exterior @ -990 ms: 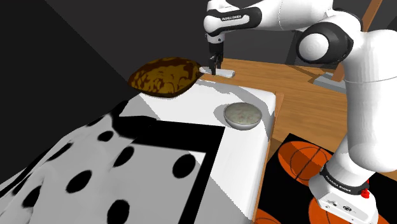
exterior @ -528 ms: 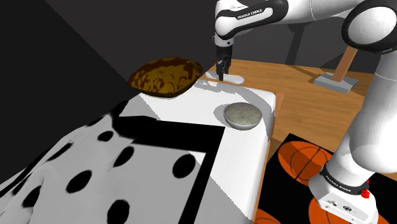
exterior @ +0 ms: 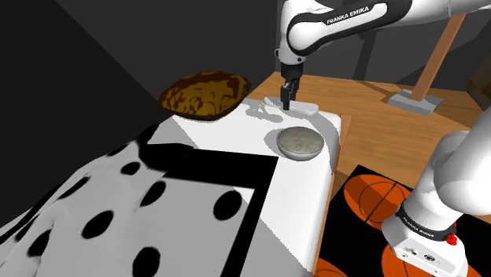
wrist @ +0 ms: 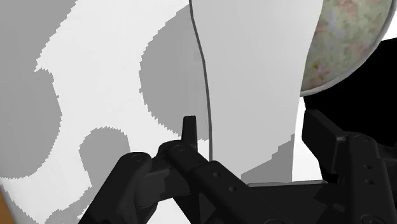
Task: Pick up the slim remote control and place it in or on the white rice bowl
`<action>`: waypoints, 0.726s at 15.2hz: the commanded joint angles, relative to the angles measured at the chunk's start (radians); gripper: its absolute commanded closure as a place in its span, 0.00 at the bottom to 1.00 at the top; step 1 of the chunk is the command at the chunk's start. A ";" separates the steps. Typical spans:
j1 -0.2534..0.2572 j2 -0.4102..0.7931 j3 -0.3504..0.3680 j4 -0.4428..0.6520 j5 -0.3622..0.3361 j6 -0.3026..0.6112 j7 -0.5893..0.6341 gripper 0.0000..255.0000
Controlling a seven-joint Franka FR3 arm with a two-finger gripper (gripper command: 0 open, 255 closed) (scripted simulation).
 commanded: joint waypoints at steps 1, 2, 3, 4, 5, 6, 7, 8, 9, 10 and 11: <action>0.009 -0.076 0.015 -0.076 -0.005 -0.001 0.027 1.00; 0.013 -0.112 0.023 -0.112 -0.006 -0.001 0.040 1.00; 0.018 -0.149 0.031 -0.147 -0.006 -0.003 0.053 1.00; 0.022 -0.185 0.040 -0.181 -0.005 -0.006 0.066 1.00; 0.026 -0.221 0.049 -0.213 -0.004 -0.010 0.079 1.00; 0.031 -0.265 0.061 -0.251 -0.001 -0.016 0.095 1.00; 0.031 -0.263 0.061 -0.263 -0.001 -0.002 0.095 1.00; 0.031 -0.261 0.061 -0.275 -0.001 0.012 0.095 1.00; 0.031 -0.259 0.060 -0.286 -0.002 0.026 0.095 1.00; 0.031 -0.256 0.060 -0.298 -0.002 0.039 0.096 1.00; 0.031 -0.253 0.060 -0.309 -0.002 0.053 0.096 1.00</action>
